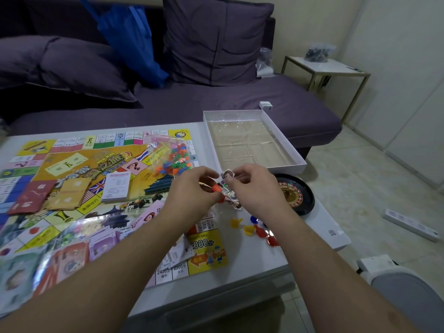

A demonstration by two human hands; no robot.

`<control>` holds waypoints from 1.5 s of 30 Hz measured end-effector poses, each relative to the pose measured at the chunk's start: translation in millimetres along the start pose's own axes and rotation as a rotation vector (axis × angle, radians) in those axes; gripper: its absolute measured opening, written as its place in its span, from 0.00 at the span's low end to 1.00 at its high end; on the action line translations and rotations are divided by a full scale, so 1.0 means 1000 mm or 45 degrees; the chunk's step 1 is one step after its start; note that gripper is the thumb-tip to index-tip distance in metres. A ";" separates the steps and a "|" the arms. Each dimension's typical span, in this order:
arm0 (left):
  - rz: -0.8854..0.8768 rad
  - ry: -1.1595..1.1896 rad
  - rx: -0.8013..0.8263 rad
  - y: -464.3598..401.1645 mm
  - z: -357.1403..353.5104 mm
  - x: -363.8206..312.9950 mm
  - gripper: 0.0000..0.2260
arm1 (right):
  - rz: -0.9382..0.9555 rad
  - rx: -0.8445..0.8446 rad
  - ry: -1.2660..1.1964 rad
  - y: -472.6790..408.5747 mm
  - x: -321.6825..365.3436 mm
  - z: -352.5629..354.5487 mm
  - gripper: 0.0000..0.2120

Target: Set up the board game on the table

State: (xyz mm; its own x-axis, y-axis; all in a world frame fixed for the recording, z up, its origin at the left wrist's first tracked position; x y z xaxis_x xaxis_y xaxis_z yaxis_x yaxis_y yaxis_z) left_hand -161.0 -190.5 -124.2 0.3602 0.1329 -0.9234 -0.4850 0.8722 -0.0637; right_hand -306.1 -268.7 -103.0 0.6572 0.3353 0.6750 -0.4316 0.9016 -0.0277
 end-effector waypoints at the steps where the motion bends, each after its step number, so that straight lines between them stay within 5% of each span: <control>1: -0.018 0.010 0.021 0.001 -0.001 -0.001 0.15 | 0.006 -0.012 -0.028 -0.001 0.001 -0.001 0.05; 17: 0.075 0.033 -0.043 -0.008 0.004 0.003 0.02 | 0.002 0.077 -0.078 -0.012 -0.002 -0.005 0.06; 24: 0.136 -0.079 -0.124 -0.019 -0.004 0.010 0.03 | 0.073 0.082 0.589 -0.006 -0.013 -0.011 0.05; 31: 0.155 -0.228 -0.050 -0.019 -0.008 0.011 0.11 | 0.157 0.118 0.834 -0.005 -0.006 -0.017 0.06; 38: -0.164 -0.165 -0.121 -0.002 0.008 0.002 0.16 | 0.084 0.117 0.680 -0.008 -0.008 -0.006 0.08; 45: -0.350 -0.379 0.185 0.006 0.006 -0.007 0.10 | 0.162 0.133 0.297 -0.003 0.002 0.007 0.10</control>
State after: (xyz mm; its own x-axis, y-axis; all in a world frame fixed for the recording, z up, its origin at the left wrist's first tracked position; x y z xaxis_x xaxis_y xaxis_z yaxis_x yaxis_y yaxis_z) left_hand -161.4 -183.6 -116.2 0.6848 -0.0020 -0.7287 -0.2294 0.9485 -0.2183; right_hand -307.6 -272.6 -96.5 0.7130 0.5088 0.4825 -0.5732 0.8192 -0.0169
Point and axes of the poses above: each hand's wrist, its own y-axis away from the middle knuckle, its own z-axis out of the back of the hand, x = y × z, the point moved 1 cm from there along -y, towards the middle knuckle, and after that the axes turned 10 degrees about y, right-handed, at the moved point
